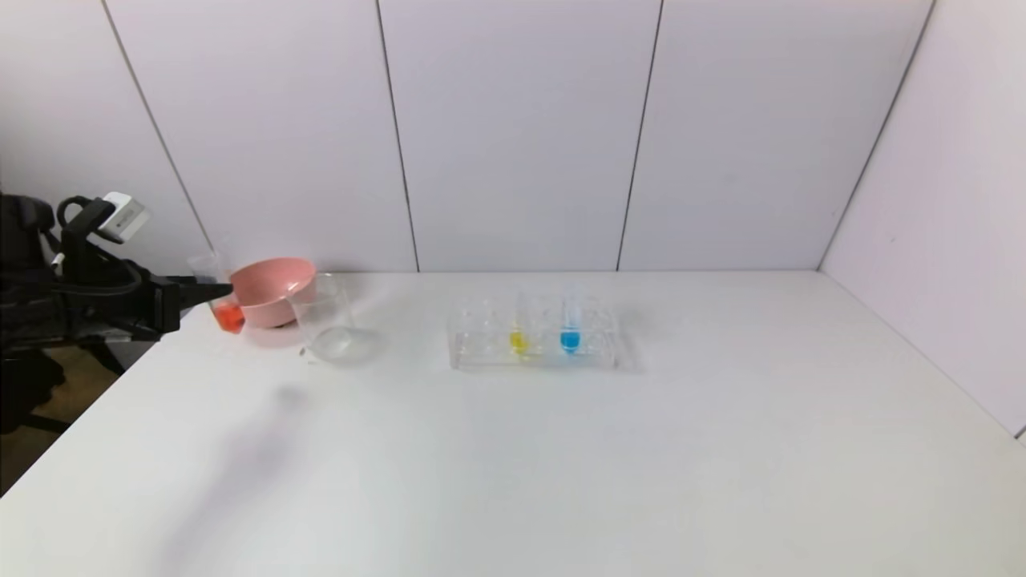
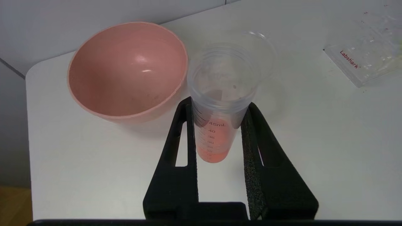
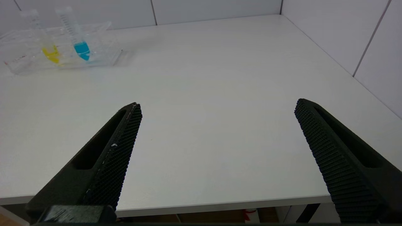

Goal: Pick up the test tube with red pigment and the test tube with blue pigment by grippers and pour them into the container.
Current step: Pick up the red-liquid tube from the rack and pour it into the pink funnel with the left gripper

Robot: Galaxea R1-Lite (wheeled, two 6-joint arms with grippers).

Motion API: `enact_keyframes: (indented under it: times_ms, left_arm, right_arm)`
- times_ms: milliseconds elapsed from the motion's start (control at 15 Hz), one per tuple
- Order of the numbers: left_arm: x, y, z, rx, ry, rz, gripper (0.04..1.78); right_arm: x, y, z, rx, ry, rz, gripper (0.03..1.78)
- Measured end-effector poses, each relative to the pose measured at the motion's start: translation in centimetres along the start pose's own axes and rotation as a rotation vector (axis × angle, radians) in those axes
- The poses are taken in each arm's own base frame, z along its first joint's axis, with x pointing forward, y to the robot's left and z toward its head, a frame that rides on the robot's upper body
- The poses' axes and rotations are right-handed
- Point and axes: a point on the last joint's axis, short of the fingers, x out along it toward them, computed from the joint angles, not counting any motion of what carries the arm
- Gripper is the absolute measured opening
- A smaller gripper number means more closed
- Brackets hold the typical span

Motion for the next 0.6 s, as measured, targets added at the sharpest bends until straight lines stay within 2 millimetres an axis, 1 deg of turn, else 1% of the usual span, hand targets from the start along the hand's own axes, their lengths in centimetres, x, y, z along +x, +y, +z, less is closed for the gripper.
enact_keyframes:
  times_ms: [267,400,600]
  left_arm:
    - [1.8,0.6,3.4,0.061,0.105,0.009,0.43]
    - [2.7,0.4,5.0,0.064,0.159,-0.012,0.43]
    - [3.6,-0.6,7.2,0.059,0.242,-0.055,0.43]
  right_arm:
    - [0.0,0.0,0.0,0.0,0.0,0.0,1.77]
    - [0.0,0.0,0.0,0.0,0.0,0.0,1.77]
    - [0.0,0.0,0.0,0.0,0.0,0.0,1.77]
